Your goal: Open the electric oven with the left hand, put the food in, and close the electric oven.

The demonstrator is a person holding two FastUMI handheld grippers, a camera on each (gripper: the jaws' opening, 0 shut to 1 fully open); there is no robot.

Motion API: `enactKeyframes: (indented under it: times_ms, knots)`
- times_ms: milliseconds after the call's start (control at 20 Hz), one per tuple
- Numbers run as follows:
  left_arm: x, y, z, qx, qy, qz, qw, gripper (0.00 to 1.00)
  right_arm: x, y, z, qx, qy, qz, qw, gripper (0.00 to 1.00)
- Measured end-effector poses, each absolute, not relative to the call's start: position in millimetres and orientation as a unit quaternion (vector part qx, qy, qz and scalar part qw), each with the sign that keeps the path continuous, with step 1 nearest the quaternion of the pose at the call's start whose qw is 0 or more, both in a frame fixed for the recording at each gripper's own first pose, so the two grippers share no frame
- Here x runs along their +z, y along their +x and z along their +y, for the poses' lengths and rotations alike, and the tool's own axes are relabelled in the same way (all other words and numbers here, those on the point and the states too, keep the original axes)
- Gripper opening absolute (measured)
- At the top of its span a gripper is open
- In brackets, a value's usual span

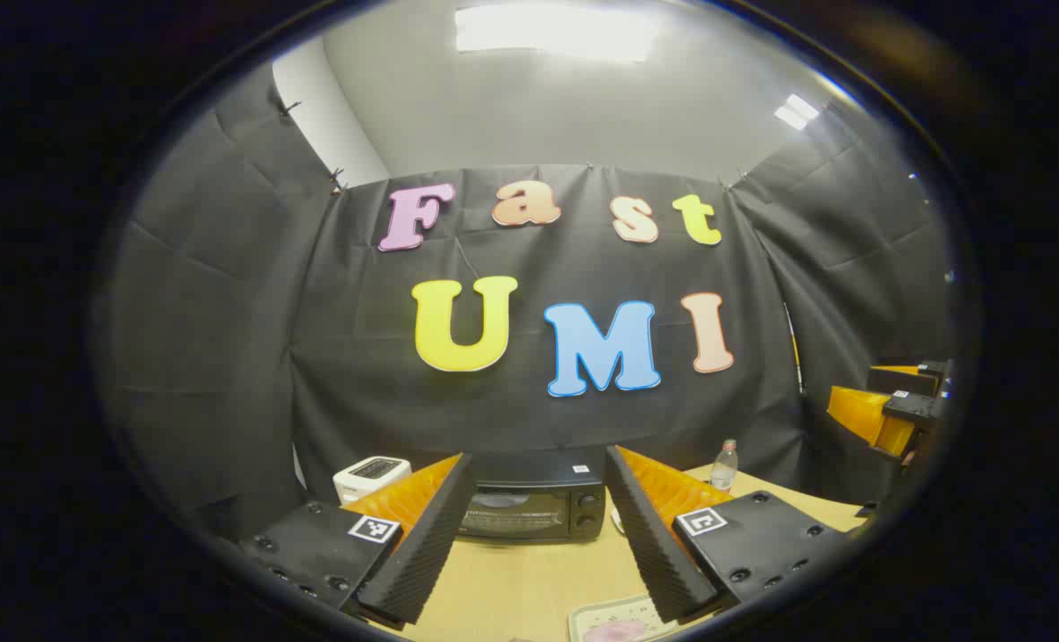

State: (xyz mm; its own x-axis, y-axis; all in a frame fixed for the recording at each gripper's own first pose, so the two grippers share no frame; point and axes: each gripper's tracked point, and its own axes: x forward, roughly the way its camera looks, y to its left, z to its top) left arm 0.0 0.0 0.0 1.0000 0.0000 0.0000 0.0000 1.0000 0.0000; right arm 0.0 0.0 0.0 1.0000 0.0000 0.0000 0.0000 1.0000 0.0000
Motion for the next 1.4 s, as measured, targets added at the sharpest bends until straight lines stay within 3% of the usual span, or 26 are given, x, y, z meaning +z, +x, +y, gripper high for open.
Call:
enactKeyframes:
  times_ms: [250, 350, 650, 800, 850, 900, 950, 1400]
  knots:
    - [3, -4, -4, 0.005, -0.001, -0.003, 1.000, 0.91, -1, -1, -4, 0.004, -0.003, -0.001, 1.000, 0.97]
    - [2, -6, -5, 0.008, -0.004, -0.001, 1.000, 1.00, -2, 0, -5, 0.007, -0.003, -0.001, 1.000, 0.97]
    - [5, -11, -9, 0.032, 0.006, -0.003, 0.999, 0.97, -11, 1, -11, 0.029, -0.003, -0.002, 1.000, 0.97]
    - [4, -5, -9, 0.046, 0.013, -0.009, 0.999, 1.00, -16, 3, -9, 0.049, 0.007, -0.004, 0.999, 0.97]
    - [1, 0, -7, 0.050, 0.014, -0.006, 0.999, 0.97, -19, 6, -13, 0.047, 0.005, -0.003, 0.999, 0.97]
    - [-2, 5, -6, 0.050, 0.011, -0.002, 0.999, 1.00, -23, 8, -15, 0.047, 0.005, 0.003, 0.999, 0.92]
    - [-7, 14, -6, 0.049, 0.006, 0.001, 0.999, 0.98, -24, 9, -12, 0.049, 0.008, 0.004, 0.999, 0.97]
    - [-36, 133, 42, 0.029, -0.002, 0.009, 1.000, 1.00, -17, 46, 17, 0.018, 0.026, -0.013, 0.999, 0.97]
